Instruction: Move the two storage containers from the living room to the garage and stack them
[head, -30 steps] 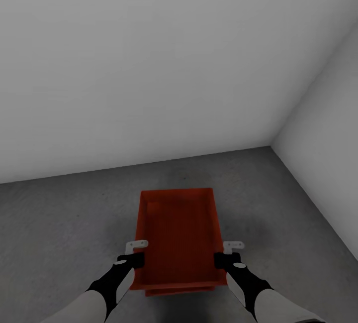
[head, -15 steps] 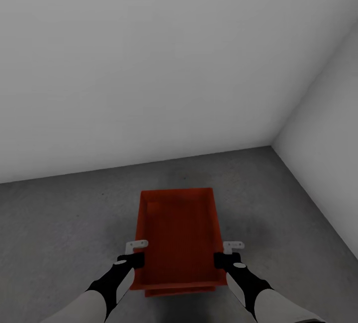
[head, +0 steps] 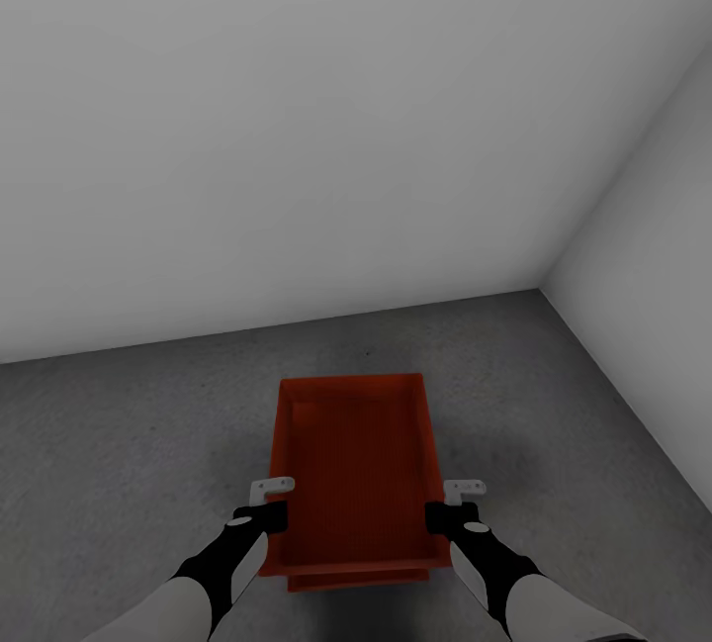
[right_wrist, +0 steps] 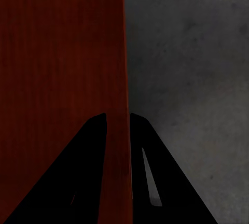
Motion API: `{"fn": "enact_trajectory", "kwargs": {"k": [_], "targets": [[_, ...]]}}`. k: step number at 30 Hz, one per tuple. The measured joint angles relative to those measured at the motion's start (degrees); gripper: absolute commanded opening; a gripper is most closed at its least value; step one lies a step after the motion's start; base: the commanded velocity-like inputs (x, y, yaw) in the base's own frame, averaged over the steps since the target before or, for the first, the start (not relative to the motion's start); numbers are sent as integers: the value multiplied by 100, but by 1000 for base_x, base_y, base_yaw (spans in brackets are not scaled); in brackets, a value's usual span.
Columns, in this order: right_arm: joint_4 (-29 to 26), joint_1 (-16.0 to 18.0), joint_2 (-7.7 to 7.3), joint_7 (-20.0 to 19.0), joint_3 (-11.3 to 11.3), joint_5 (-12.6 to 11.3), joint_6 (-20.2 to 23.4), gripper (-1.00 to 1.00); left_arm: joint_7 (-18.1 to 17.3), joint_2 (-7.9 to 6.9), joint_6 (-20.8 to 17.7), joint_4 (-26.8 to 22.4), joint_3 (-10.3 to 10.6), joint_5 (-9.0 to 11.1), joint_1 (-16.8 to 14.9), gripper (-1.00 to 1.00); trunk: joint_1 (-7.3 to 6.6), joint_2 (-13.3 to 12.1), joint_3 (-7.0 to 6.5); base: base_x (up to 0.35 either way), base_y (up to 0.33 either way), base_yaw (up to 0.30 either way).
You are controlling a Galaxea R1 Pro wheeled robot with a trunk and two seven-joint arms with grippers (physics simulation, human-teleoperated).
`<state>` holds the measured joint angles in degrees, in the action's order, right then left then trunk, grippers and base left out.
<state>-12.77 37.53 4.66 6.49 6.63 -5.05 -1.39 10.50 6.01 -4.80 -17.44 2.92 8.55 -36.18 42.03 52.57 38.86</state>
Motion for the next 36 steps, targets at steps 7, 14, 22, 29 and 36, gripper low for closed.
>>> {"fn": "enact_trajectory", "kwargs": {"k": [7, 14, 22, 29, 36], "targets": [[0, -1, 0, -1, -2, 0, 0, -100, 1, 0, -3, -1, 1, 0, -1, -100, 0, 0, 0, 0, 0, 0], [0, 0, 0, -1, -2, 0, 0, -100, 1, 0, -3, -2, 2, 0, -1, -100, 0, 0, 0, 0, 0, 0], [-1, -1, -23, -35, -5, 0, 0, -100, 27, 20, 3, 2, 5, 3, 0, -100, 1, 0, 0, -41, 25, 0], [0, -1, 2, 1, -2, 3, 0, -100, -3, -2, 1, 2, 0, 0, 0, -100, 0, 0, 0, -36, 26, 0], [0, -1, -6, -10, -3, 1, 0, -100, 8, 6, 0, 2, 3, 1, -1, -100, 0, 0, 0, -2, 2, 0]]}}
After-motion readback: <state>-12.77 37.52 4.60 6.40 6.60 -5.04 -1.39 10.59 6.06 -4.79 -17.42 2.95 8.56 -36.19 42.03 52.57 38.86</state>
